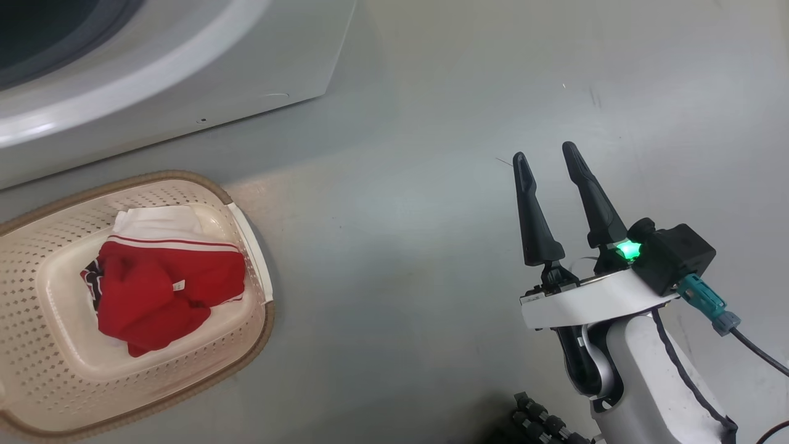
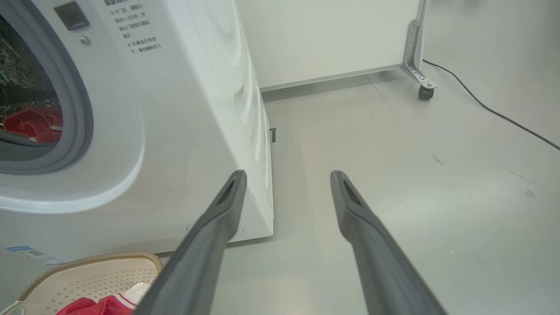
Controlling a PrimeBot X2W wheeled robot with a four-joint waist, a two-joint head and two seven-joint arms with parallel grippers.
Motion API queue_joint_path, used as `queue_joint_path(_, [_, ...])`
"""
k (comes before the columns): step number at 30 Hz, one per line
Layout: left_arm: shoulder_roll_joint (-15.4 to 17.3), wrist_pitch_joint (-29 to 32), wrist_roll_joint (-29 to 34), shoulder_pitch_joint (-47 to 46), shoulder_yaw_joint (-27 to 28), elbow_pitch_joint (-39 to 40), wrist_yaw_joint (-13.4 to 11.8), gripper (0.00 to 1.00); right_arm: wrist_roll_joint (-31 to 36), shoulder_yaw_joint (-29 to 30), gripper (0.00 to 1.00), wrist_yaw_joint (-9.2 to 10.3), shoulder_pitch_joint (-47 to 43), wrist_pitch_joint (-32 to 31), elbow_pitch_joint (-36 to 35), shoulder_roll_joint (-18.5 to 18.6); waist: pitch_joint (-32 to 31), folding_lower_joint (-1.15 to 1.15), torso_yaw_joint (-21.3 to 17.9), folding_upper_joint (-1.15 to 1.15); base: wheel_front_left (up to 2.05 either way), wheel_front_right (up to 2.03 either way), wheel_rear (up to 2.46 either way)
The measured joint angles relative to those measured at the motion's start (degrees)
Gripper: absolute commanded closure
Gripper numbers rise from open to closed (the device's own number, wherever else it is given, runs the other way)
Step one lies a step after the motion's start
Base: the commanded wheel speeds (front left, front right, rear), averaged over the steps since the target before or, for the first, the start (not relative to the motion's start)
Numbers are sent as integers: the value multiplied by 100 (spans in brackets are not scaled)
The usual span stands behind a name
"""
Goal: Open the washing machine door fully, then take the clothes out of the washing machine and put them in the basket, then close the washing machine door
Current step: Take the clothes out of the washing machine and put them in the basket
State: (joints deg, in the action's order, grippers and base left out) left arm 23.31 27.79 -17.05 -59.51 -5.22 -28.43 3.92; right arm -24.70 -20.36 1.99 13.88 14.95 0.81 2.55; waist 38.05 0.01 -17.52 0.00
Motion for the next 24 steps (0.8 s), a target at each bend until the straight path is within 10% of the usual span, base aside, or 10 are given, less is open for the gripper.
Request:
queue_joint_path(21, [330,1078,134,-480,-48,-770,41,2,-107,-16,0,69,241,0,-15,0,247,-1,-111,0,0,0,0])
queue_joint_path(23, [330,1100,134,-537,-55,-776,42,25,-110,-16,0,69,248,0,-14,0,256,-1,-107,0,0,0,0])
queue_joint_path(24, [330,1117,129,-549,-55,-787,43,54,-114,-19,0,68,260,0,-22,0,261,-1,-105,0,0,0,0])
